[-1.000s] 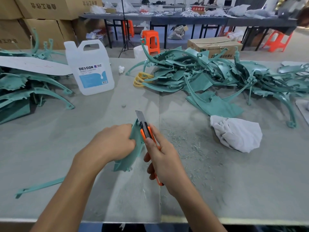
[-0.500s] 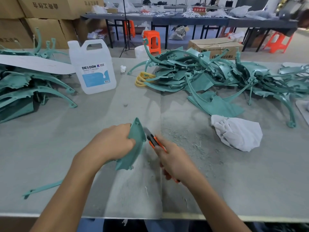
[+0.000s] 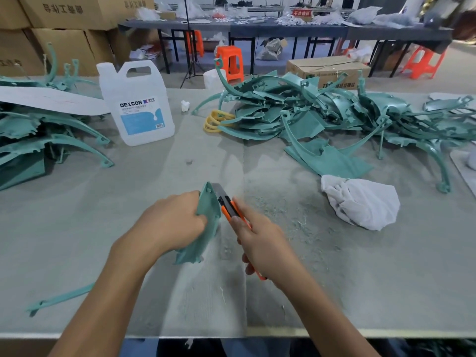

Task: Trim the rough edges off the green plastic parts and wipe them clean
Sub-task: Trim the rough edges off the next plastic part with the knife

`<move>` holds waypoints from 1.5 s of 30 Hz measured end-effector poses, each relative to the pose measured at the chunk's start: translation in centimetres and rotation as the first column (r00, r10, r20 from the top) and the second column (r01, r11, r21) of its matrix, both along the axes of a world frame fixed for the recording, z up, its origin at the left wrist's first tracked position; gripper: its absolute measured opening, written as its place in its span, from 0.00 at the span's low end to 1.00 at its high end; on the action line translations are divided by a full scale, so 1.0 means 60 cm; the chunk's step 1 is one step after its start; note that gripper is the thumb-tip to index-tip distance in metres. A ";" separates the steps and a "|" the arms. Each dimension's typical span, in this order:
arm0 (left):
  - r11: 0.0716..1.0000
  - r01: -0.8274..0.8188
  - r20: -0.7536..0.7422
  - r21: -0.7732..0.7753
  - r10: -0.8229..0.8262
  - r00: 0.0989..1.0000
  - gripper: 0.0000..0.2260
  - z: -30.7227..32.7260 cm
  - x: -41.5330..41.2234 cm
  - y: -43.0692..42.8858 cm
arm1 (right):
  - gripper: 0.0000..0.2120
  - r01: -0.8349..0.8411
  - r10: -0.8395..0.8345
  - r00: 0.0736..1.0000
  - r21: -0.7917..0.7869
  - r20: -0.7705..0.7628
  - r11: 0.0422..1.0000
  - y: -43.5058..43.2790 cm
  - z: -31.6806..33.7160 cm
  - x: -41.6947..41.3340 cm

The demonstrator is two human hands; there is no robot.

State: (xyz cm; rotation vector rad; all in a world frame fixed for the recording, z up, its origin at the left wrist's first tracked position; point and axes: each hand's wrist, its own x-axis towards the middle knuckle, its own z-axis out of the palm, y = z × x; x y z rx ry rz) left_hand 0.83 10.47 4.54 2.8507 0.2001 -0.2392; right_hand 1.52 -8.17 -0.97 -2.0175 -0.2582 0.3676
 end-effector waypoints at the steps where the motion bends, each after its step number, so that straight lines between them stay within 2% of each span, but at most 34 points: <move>1: 1.000 -0.006 -0.001 -0.001 0.006 1.000 0.02 -0.002 -0.001 0.002 | 0.17 -0.020 0.020 1.000 -0.096 -0.002 0.995 -0.001 -0.006 0.001; 4: 1.000 -0.002 0.001 0.004 0.002 1.000 0.04 -0.006 -0.002 0.000 | 0.14 -0.079 0.124 0.989 -0.432 0.077 0.898 -0.005 -0.024 0.006; 8: 0.999 0.004 -0.001 0.039 -0.004 1.000 0.04 -0.006 -0.002 -0.006 | 0.09 -0.091 0.191 0.975 -0.584 0.111 0.807 -0.002 -0.023 0.019; 11: 0.999 -0.001 -0.001 0.039 0.001 1.000 0.04 -0.004 -0.002 -0.005 | 0.11 -0.075 0.149 0.984 -0.538 0.096 0.839 -0.012 -0.004 0.025; 14: 1.000 -0.016 -0.005 0.026 0.016 1.000 0.04 -0.003 -0.003 -0.006 | 0.16 0.015 0.046 0.982 -0.314 0.185 0.949 -0.014 0.019 0.012; 16: 1.000 -0.021 -0.002 0.015 0.021 1.000 0.04 -0.002 -0.002 -0.008 | 0.17 0.008 0.043 0.976 -0.230 0.213 0.973 0.001 0.027 -0.003; 18: 1.000 -0.026 0.003 0.005 0.026 1.000 0.03 -0.002 -0.001 -0.007 | 0.18 -0.028 0.077 0.983 -0.273 0.168 0.961 0.016 0.020 -0.010; 21: 0.999 -0.041 -0.011 -0.033 0.041 0.999 0.03 -0.001 -0.005 0.000 | 0.16 -0.117 0.151 0.988 -0.482 0.033 0.868 0.011 0.009 0.000; 23: 0.999 -0.033 -0.016 -0.042 0.032 0.999 0.03 -0.003 -0.008 0.003 | 0.13 -0.167 0.170 0.985 -0.522 -0.043 0.837 0.001 0.012 0.004; 26: 0.999 -0.034 -0.011 -0.041 0.033 0.999 0.04 -0.003 -0.009 0.003 | 0.11 -0.136 0.174 0.984 -0.538 0.021 0.832 -0.009 0.024 0.015; 29: 0.999 -0.029 -0.011 -0.031 0.028 1.000 0.04 -0.002 -0.009 0.001 | 0.14 -0.074 0.168 0.972 -0.468 0.163 0.880 -0.014 0.033 0.019; 31: 0.999 -0.021 -0.011 -0.030 0.021 1.000 0.03 -0.002 -0.010 0.001 | 0.15 -0.079 0.164 0.966 -0.377 0.199 0.923 -0.007 0.036 0.015; 33: 0.999 -0.020 -0.009 -0.033 0.020 1.000 0.03 -0.001 -0.012 0.002 | 0.12 -0.114 0.175 0.974 -0.356 0.143 0.927 -0.004 0.032 0.014; 35: 0.999 -0.019 -0.013 -0.033 0.019 1.000 0.03 -0.002 -0.016 0.004 | 0.10 -0.165 0.207 0.977 -0.433 0.049 0.886 -0.014 0.026 0.025; 37: 1.000 -0.009 -0.021 -0.020 0.008 1.000 0.03 -0.003 -0.020 0.004 | 0.12 -0.241 0.258 0.965 -0.513 -0.040 0.824 -0.032 0.026 0.038; 40: 1.000 0.001 -0.010 -0.007 -0.001 1.000 0.04 -0.002 -0.019 0.001 | 0.14 -0.226 0.260 0.965 -0.562 -0.020 0.796 -0.054 0.052 0.058; 43: 1.000 0.005 -0.010 -0.003 -0.005 1.000 0.02 -0.001 -0.020 -0.002 | 0.10 -0.142 0.197 0.975 -0.399 0.100 0.906 -0.055 0.078 0.060; 45: 1.000 -0.007 -0.008 -0.023 0.006 1.000 0.02 -0.001 -0.019 -0.003 | 0.09 -0.161 0.211 0.969 -0.316 0.131 0.935 -0.044 0.081 0.044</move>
